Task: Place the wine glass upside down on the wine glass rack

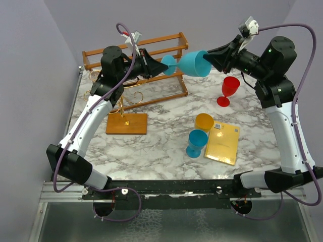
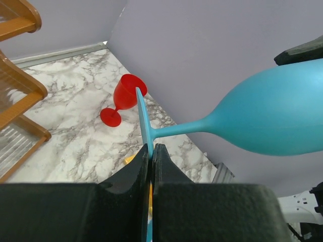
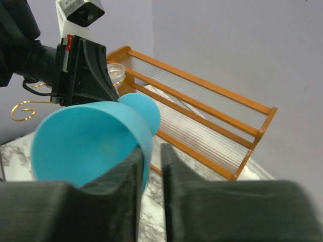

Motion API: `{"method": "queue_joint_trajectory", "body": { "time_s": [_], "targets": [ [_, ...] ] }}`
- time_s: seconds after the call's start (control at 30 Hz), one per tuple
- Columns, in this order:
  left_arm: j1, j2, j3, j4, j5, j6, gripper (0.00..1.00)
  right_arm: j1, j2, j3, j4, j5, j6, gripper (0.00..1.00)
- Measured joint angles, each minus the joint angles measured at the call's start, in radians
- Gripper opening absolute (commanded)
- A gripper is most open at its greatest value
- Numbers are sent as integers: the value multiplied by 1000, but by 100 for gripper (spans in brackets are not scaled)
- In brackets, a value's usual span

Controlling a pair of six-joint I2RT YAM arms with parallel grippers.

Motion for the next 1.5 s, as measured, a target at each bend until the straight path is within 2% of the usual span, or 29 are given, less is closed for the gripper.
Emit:
{"method": "queue_joint_trajectory", "body": {
  "time_s": [0.3, 0.5, 0.63, 0.73, 0.83, 1.07, 1.2, 1.5],
  "targets": [
    [31, -58, 0, -65, -58, 126, 0, 1, -19, -25, -33, -6, -87, 69],
    [72, -147, 10, -150, -134, 293, 0, 1, -69, -45, -82, 27, -180, 81],
    [98, -204, 42, -228, -202, 456, 0, 1, -113, -93, -115, 44, -261, 92],
    [127, -251, 69, -286, -236, 588, 0, 1, -134, -154, -143, 43, -352, 95],
    [175, -297, 106, -353, -246, 724, 0, 1, -157, -291, -135, 40, -417, 97],
    [293, -409, 262, -585, -251, 1109, 0, 1, -157, -593, -110, 18, -443, 98],
    [335, -474, 327, -749, -254, 1335, 0, 1, -167, -638, -89, 15, -441, 98],
    [389, -589, 354, -1048, -266, 1624, 0, 1, -217, -641, -32, -26, -441, 98]
  ]
}}
